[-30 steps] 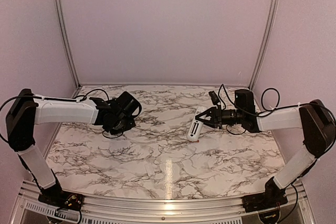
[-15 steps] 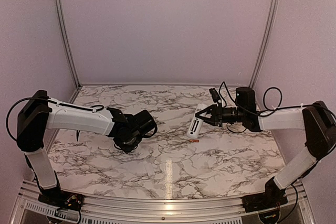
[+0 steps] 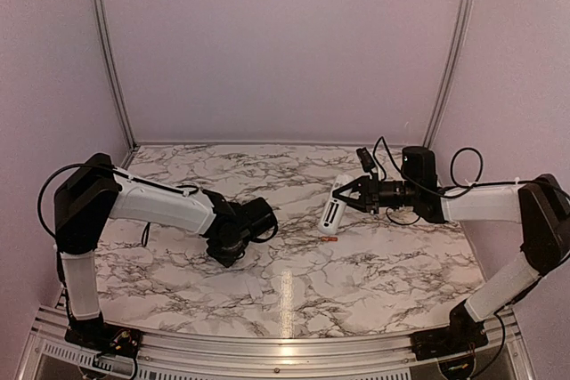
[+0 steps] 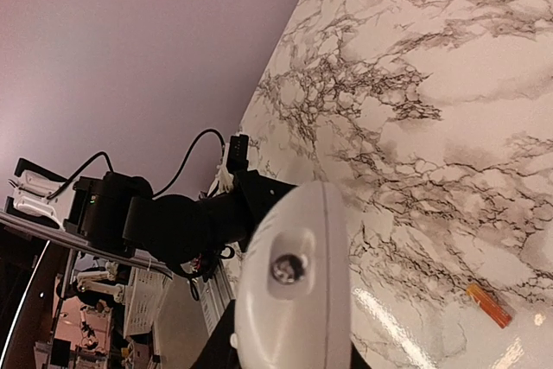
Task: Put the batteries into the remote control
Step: Place the battery at the center of the board, then pick up the battery from the center of the board.
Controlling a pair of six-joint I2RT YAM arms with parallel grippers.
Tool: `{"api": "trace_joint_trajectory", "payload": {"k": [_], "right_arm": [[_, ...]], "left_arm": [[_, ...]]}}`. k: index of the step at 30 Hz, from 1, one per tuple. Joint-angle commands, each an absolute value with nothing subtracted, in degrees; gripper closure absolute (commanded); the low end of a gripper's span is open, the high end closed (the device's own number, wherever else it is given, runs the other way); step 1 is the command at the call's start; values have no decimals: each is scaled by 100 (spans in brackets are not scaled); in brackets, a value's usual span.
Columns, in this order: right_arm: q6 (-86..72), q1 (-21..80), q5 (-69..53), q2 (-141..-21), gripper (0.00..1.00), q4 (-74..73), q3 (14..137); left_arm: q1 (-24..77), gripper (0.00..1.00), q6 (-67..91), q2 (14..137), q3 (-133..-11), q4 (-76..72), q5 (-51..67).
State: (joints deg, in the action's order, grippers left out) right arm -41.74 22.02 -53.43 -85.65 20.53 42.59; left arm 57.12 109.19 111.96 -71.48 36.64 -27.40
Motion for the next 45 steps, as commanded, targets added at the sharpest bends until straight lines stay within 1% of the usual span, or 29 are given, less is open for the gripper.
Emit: {"api": "trace_joint_trajectory", "payload": {"k": [1, 3, 7, 11, 16, 22, 24, 27, 30, 32, 33, 34, 35, 37, 38, 40, 42, 43, 45], "right_arm": [[-4114, 2268, -5304, -8371, 100, 2060, 4370], [-4111, 2268, -5317, -8371, 100, 2062, 4366], [-4088, 2259, -5317, -8373, 100, 2019, 4383], [-4083, 2250, -5318, -8377, 100, 1998, 4411], [-4062, 2248, -5322, -8359, 100, 1981, 4421], [-4052, 2233, -5312, -8331, 100, 1943, 4430], [-4045, 2233, -5310, -8324, 100, 1943, 4432], [-4045, 2226, -5325, -8325, 100, 1942, 4453], [-4033, 2154, -5369, -8248, 100, 1890, 4485], [-3979, 2030, -5395, -8154, 100, 1791, 4495], [-3946, 1972, -5408, -8108, 100, 1744, 4495], [-3917, 1912, -5430, -8057, 100, 1696, 4484], [-3895, 1867, -5450, -8009, 100, 1664, 4470], [-3875, 1802, -5456, -7937, 100, 1631, 4443], [-3875, 1775, -5458, -7900, 100, 1627, 4413], [-3896, 1737, -5452, -7841, 100, 1661, 4351], [-3964, 1727, -5443, -7823, 100, 1763, 4269], [-3986, 1728, -5455, -7829, 100, 1801, 4243], [-4033, 1723, -5465, -7862, 100, 1876, 4204]], "left_arm": [[5730, 94, 11035, 11539, -7345, 3856, -2524], [5730, 91, 11079, 11625, -7378, 3845, -2470], [5731, 82, 11096, 11642, -7278, 3647, -2330], [5715, 76, 10991, 11544, -7067, 3242, -2260], [5713, 69, 10755, 11488, -7135, 3156, -2280], [5688, 59, 10170, 11204, -7232, 2997, -2532], [5680, 52, 9934, 11113, -7342, 3043, -2695], [5678, 46, 9521, 10924, -7533, 3165, -3003], [5672, 27, 8275, 10577, -7561, 3027, -3447], [5665, 9, 7109, 10236, -7438, 2779, -3768], [5656, 3, 6328, 10011, -7282, 2491, -3836], [5622, 1, 5500, 9793, -7059, 2058, -3809], [5552, 1, 4560, 9512, -6747, 1506, -3491], [5312, 1, 2821, 8926, -6129, 481, -2586], [5155, 1, 2138, 8752, -5956, 286, -2102], [4710, 1, 843, 8660, -5995, 505, -1034], [4393, 1, -349, 8664, -6170, 981, -415], [4319, 1, -818, 8695, -6286, 1238, -258], [4211, 1, -1635, 8720, -6327, 1300, -59]]}}
